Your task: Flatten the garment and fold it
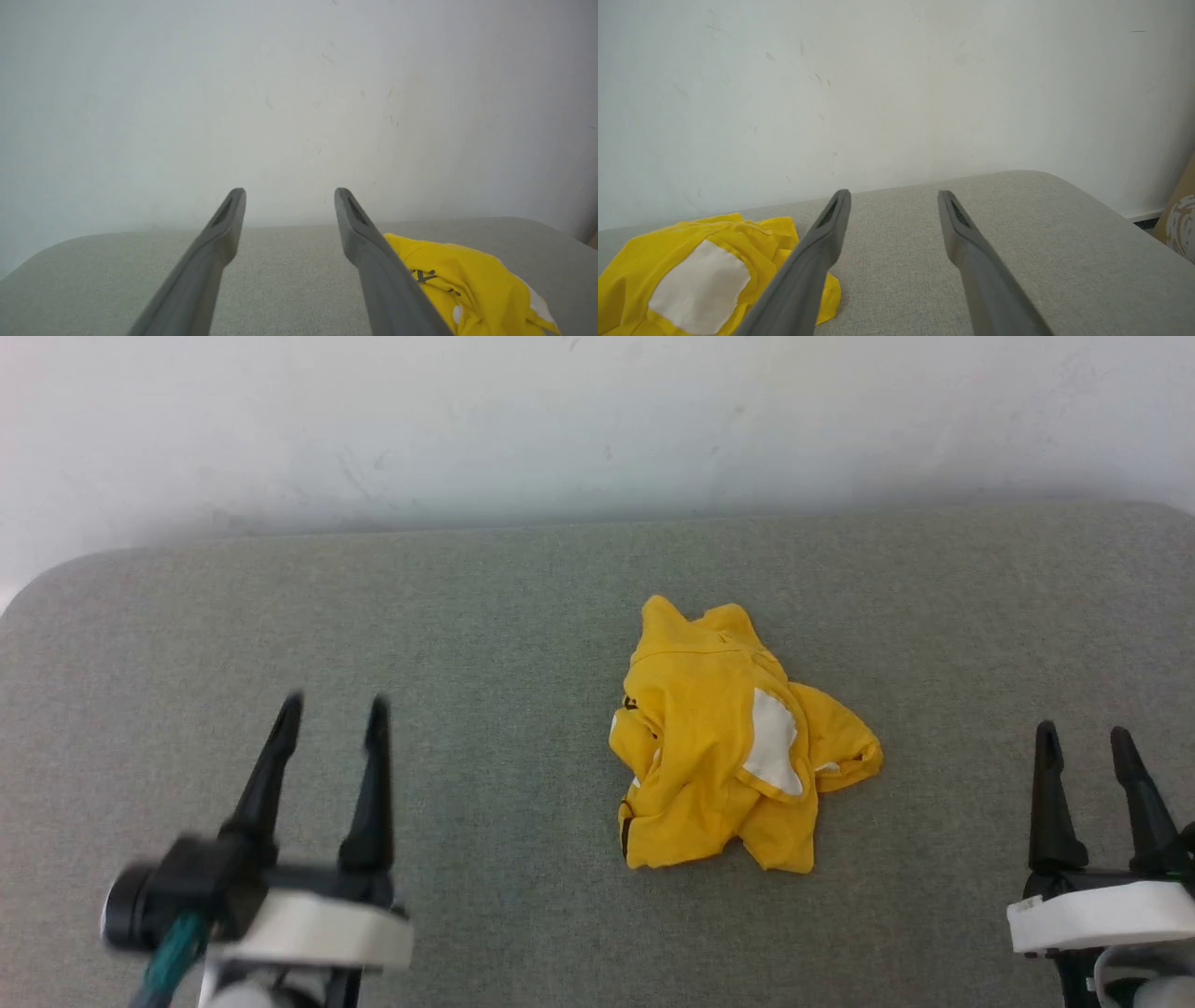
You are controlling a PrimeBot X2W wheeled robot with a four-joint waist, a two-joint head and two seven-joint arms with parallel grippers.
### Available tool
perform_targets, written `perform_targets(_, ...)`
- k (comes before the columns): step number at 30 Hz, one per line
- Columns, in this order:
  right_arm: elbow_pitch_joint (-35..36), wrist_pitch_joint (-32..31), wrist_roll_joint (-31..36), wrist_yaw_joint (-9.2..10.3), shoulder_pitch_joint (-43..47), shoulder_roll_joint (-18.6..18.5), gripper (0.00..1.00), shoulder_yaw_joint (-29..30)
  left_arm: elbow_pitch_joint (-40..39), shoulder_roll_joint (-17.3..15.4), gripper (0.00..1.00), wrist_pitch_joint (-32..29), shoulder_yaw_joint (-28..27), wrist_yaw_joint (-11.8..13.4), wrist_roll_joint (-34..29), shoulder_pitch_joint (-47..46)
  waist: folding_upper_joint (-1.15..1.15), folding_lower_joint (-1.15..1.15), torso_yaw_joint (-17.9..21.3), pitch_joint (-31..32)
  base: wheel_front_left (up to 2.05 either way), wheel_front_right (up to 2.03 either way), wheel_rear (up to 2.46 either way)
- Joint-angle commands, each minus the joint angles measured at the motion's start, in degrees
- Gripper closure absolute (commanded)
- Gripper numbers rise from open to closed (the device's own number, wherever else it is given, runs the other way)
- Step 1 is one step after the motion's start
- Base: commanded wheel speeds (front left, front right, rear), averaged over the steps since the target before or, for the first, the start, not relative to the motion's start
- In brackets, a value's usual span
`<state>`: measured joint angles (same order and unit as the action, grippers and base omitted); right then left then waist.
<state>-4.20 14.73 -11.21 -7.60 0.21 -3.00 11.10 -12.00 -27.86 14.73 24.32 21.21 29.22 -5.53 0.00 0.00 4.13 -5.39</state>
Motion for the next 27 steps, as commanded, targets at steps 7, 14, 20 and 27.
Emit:
perform_targets(7,-0.7,0.0,-0.5,0.11,1.6,0.1,0.00,-1.2,-2.0,6.8,0.00,0.3,-7.8,-3.7,-4.7,14.0,0.00,0.00,-1.1,0.2,0.00,0.00,0.00)
perform_targets(14,2.1,-5.1,3.4,0.11,-1.0,0.1,0.00,-2.6,-0.9,13.5,0.00,0.3,-12.4,-10.2,-8.3,14.2,0.00,0.00,-2.5,-0.6,0.00,0.00,0.00)
perform_targets(20,2.3,-17.3,4.6,0.11,-7.3,-1.6,0.00,-6.9,0.7,16.9,0.00,0.3,-15.0,-14.2,-10.8,13.2,0.00,0.00,-2.4,-1.9,0.00,0.00,0.00)
perform_targets(27,-2.7,-32.7,-0.1,0.11,-12.7,-6.8,0.00,-10.7,2.5,19.5,0.00,0.3,-16.7,-17.7,-13.0,12.8,0.00,0.00,-3.5,-3.7,0.00,0.00,0.00)
